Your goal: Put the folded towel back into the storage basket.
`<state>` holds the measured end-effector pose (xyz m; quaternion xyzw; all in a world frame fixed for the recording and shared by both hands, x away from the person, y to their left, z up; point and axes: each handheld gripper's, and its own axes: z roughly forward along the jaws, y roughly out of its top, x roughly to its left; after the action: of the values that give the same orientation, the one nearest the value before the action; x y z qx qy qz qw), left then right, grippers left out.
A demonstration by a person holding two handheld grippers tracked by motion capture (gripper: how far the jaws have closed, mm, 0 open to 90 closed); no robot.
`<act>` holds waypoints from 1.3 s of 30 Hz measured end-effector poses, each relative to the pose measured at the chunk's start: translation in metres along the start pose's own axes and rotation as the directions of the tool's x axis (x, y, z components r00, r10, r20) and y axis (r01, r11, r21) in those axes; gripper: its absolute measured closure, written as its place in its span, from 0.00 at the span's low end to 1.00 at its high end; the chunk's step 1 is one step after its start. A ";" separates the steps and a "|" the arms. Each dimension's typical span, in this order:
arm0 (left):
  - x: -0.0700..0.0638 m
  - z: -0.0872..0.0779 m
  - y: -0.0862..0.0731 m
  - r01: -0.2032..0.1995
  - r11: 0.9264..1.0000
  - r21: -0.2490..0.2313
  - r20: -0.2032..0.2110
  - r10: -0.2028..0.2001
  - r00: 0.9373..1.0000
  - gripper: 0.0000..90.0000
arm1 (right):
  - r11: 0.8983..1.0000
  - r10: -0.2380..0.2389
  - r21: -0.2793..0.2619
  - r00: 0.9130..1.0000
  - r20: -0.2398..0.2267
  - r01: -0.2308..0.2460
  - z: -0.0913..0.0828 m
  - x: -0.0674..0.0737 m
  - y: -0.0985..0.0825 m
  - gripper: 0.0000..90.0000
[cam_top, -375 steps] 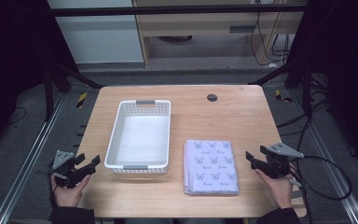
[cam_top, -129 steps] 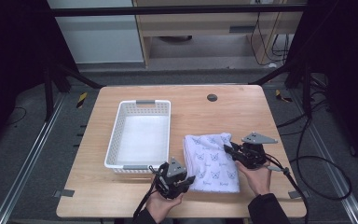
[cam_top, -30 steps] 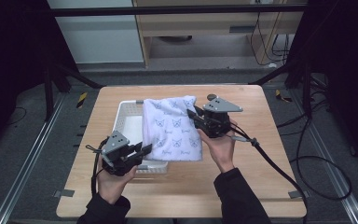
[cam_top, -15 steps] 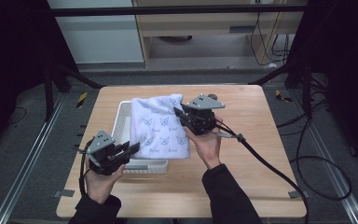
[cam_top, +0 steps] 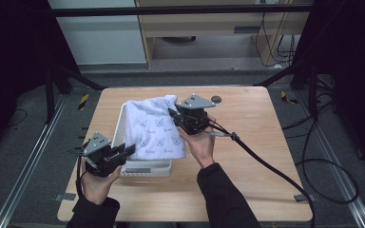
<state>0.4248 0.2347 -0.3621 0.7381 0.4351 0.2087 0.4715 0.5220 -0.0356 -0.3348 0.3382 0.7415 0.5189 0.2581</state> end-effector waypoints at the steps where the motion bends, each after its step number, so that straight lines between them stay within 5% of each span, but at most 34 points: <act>1: 0.001 0.001 0.000 0.000 1.000 0.001 -0.003 0.000 1.000 0.83 | 1.000 -0.003 0.001 1.000 0.001 0.003 0.001 0.001 0.000 0.83; 9: 0.012 0.002 -0.001 0.021 1.000 0.014 -0.019 -0.021 1.000 0.83 | 0.999 0.041 0.001 0.999 -0.021 -0.041 0.014 -0.001 -0.002 0.83; 22: 0.031 -0.001 -0.005 0.057 0.998 0.019 -0.065 -0.055 0.996 0.83 | 1.000 0.008 0.012 1.000 -0.016 -0.008 0.038 0.013 0.001 0.83; 33: 0.042 -0.001 -0.008 0.076 0.997 0.024 -0.093 -0.074 0.993 0.83 | 0.999 0.048 0.013 0.998 -0.027 -0.048 0.052 0.016 -0.005 0.83; 39: 0.048 0.002 -0.011 0.082 0.996 0.035 -0.111 -0.078 0.991 0.83 | 0.999 0.029 0.026 0.999 -0.022 -0.029 0.061 0.021 -0.006 0.83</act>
<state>0.4472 0.2760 -0.3774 0.7166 0.4937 0.2211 0.4402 0.5521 0.0155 -0.3616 0.3465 0.7459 0.5166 0.2380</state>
